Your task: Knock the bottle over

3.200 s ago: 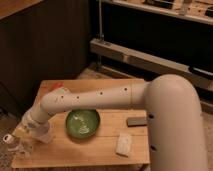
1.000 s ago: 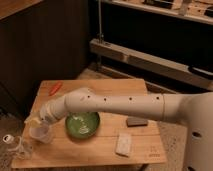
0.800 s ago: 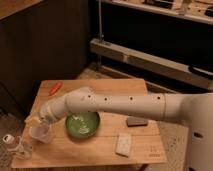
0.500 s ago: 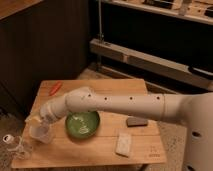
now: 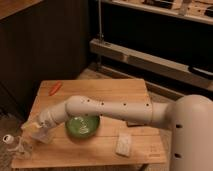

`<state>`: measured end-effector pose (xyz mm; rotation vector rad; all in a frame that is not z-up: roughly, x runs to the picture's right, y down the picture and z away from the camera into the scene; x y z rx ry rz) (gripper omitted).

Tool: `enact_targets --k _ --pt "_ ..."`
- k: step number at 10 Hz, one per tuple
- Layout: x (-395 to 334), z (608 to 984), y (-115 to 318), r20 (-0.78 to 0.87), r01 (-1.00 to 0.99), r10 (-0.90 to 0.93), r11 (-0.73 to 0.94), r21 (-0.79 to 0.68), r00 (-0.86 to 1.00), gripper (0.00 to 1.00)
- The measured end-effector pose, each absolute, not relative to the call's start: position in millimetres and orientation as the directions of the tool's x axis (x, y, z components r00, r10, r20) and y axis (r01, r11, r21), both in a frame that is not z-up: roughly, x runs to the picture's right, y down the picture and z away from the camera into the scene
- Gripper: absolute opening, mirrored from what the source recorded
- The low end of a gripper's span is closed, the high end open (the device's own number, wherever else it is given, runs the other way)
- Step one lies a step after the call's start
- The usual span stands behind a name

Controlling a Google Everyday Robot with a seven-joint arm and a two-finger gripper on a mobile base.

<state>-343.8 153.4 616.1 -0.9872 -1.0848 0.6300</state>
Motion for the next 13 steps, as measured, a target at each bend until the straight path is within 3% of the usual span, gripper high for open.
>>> enact_targets --k 13 --pt "-373.6 620.2 186.7 0.421 0.121 0.773 0.416 -0.901 0.475 0.02"
